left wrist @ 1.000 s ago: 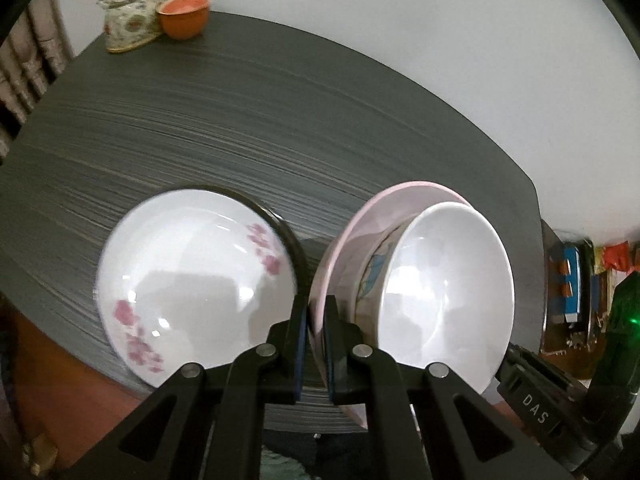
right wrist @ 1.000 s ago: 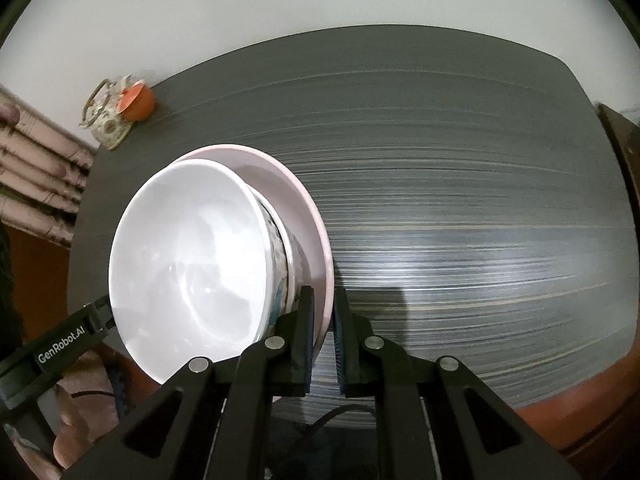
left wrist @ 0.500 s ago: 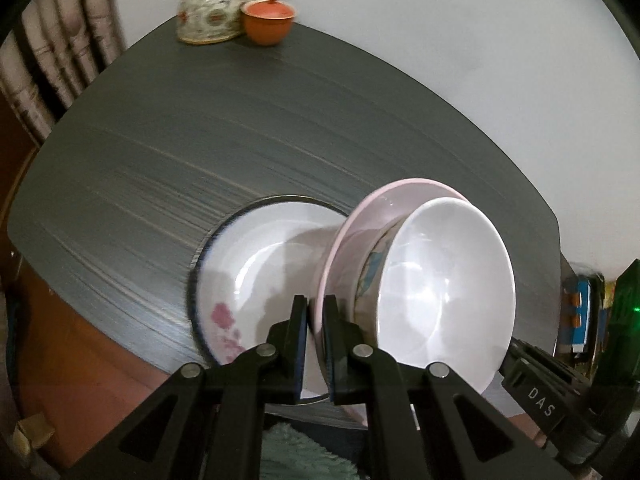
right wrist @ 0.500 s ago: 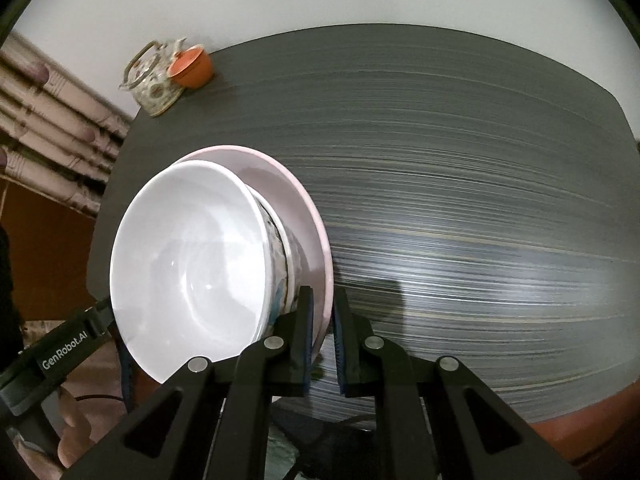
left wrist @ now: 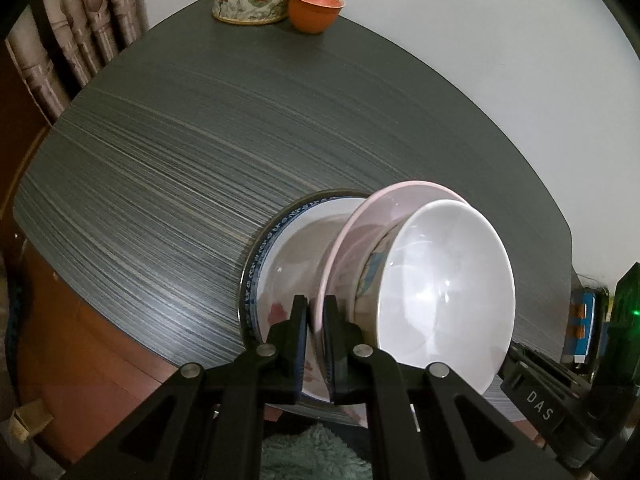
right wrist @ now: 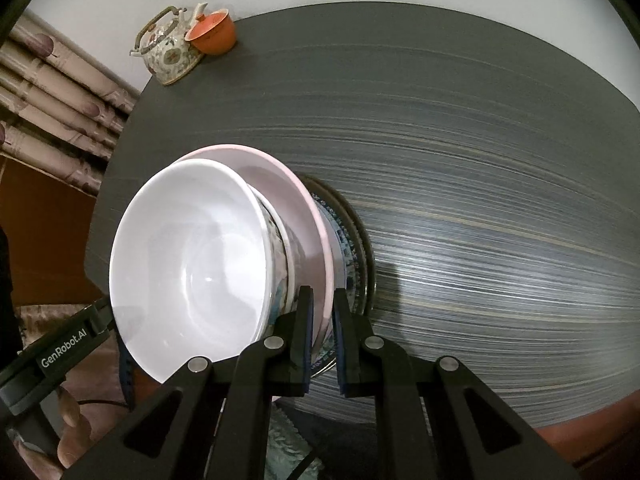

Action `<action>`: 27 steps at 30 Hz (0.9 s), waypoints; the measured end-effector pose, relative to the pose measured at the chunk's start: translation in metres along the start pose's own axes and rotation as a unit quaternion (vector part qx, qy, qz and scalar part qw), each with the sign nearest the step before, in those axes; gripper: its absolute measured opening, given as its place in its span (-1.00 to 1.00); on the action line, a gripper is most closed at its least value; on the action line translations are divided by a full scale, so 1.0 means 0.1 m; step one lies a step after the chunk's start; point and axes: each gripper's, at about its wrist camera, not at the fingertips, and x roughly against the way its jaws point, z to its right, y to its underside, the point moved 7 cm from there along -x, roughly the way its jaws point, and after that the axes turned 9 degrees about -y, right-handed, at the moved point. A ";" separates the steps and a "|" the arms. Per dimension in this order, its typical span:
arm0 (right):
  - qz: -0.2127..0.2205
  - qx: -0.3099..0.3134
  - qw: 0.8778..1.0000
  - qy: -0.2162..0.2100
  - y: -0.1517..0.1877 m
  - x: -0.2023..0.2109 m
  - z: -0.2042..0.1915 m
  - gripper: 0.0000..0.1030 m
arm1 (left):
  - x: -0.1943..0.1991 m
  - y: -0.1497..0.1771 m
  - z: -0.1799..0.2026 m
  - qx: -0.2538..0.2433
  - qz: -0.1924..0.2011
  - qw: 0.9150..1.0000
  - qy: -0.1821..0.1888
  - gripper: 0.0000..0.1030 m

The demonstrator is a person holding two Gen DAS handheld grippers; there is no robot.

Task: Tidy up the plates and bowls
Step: 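Lower the nested bowls onto the pink-flowered plate stack, then open both tools and withdraw them from the bowl stack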

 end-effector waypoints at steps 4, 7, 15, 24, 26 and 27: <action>-0.002 -0.003 1.000 0.003 0.00 -0.06 -0.03 -0.79 | -0.02 0.01 -0.06 0.001 -0.002 1.000 0.001 -0.90; -0.002 -0.004 1.000 0.004 0.00 -0.08 -0.03 -0.79 | 0.01 -0.07 -0.12 0.002 -0.002 1.000 0.002 -0.89; 0.001 0.000 1.000 0.010 0.02 -0.11 -0.05 -0.78 | 0.01 -0.11 -0.14 -0.005 0.006 1.000 0.001 -0.89; 0.007 0.013 1.000 0.021 0.06 -0.09 -0.05 -0.59 | 0.06 -0.15 -0.11 -0.027 0.047 0.998 -0.030 -0.82; 0.011 0.009 1.000 0.027 0.07 -0.07 0.00 -0.41 | 0.09 -0.15 -0.10 -0.029 0.052 0.998 -0.029 -0.82; 0.011 0.008 1.000 0.027 0.07 -0.06 0.03 -0.30 | 0.12 -0.15 -0.10 -0.032 0.058 0.997 -0.031 -0.80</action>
